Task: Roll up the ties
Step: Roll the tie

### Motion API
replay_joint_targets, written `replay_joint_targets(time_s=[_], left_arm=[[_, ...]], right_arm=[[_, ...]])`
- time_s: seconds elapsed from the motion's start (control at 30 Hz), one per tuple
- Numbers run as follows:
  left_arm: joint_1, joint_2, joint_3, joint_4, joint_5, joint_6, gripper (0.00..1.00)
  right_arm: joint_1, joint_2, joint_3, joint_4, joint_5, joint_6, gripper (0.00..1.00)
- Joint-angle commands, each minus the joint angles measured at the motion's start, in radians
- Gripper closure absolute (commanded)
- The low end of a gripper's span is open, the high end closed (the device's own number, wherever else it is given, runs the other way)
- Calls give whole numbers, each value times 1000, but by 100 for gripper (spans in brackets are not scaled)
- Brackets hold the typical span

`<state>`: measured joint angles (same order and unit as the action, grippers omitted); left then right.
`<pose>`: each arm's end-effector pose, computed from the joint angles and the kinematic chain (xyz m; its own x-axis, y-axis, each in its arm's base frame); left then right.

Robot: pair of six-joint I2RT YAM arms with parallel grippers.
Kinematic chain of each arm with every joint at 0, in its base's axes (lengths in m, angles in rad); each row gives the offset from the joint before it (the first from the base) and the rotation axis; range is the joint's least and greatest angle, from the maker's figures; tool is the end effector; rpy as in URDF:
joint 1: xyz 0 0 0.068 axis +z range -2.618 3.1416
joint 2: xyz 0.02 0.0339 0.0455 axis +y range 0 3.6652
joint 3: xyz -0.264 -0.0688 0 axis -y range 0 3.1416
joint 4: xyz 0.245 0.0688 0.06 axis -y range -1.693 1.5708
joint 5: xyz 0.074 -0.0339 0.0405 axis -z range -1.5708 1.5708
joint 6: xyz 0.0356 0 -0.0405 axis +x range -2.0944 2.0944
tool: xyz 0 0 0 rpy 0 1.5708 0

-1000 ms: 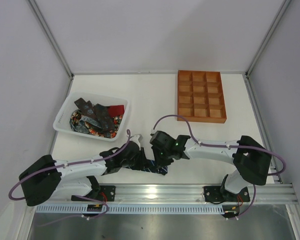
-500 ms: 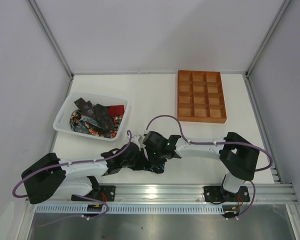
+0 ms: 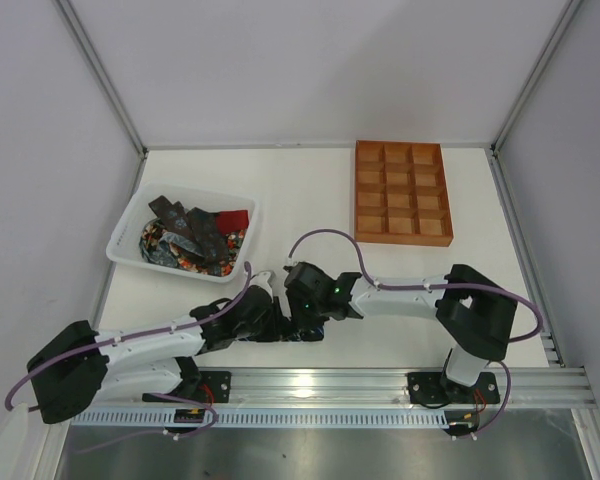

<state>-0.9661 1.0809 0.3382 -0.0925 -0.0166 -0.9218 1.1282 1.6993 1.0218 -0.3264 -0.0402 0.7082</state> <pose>0.1087 -0.1563 0.1437 -0.9050 -0.0915 -0.4154 0.1575 0.8350 -0.5272 0.1448 0.3089 0.1761 -0.8677 -0.3133 -0.3858 -0.4578 0.8061 0.3751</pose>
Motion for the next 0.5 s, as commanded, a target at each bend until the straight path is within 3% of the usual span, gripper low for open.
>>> replay_joint_targets(time_s=[0.0,0.33,0.47], left_arm=[[6,-70,5,-44,-25,17,76],[7,-145,25,-95,-36,9,75],[9,-138,36,-82,-23,11,75]], right_arm=[[-5,29,-32,84,-19,-12,74],[-56,7,-166,298,-164,56,65],[-71,-47,-201,352,-147,82,64]])
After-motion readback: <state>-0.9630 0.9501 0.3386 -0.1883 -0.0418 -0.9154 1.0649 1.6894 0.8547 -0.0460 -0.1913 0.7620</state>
